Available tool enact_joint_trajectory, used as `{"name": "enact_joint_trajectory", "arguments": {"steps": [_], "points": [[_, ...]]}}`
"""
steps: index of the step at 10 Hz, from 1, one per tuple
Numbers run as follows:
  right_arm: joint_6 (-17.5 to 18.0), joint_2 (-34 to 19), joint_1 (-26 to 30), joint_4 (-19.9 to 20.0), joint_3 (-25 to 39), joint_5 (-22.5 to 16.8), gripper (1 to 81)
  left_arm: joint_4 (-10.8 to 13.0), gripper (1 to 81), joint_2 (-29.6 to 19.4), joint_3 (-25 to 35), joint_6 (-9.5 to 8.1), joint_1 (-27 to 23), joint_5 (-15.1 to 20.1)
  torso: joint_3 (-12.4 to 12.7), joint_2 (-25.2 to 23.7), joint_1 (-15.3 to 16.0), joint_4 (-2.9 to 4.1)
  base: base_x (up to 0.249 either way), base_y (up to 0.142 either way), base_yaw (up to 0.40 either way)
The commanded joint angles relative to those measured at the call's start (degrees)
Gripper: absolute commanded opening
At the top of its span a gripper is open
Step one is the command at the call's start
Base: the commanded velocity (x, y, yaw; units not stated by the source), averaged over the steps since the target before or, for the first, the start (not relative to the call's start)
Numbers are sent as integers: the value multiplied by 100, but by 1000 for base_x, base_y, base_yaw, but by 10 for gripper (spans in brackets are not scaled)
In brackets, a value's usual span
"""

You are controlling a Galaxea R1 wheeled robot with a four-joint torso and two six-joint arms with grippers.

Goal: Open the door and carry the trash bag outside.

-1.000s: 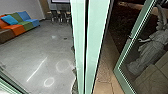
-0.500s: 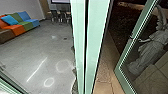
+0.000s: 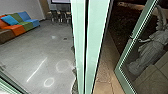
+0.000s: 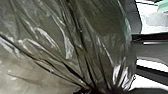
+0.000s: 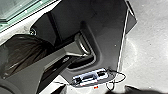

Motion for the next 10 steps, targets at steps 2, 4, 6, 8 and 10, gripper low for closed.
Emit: {"name": "enact_joint_trajectory", "arguments": {"steps": [2, 4, 6, 8, 10], "points": [[-143, 390, -72, -105, -516, -123, 811, 46, 10, 39, 35, 15, -78, 454, 0, -2, 0, 0, 0, 0, 0], [-151, 513, -81, -114, -665, -123, 811, 46, 10, 39, 35, 15, -86, 454, 2, -2, 0, 0, -32, 0, 0], [-151, 513, -73, -114, -665, -123, 811, 46, 10, 39, 35, 15, -78, 454, 2, 0, 5, 0, -78, 0, 0], [-151, 531, -81, -123, -665, -123, 811, 46, 10, 47, 35, 15, -78, 454, 2, -5, -4, 0, -85, 0, 0], [-151, 601, -81, -114, -787, -123, 811, 46, 10, 56, 35, 15, -78, 454, 2, -5, -4, -2, -78, 0, 0]]}}
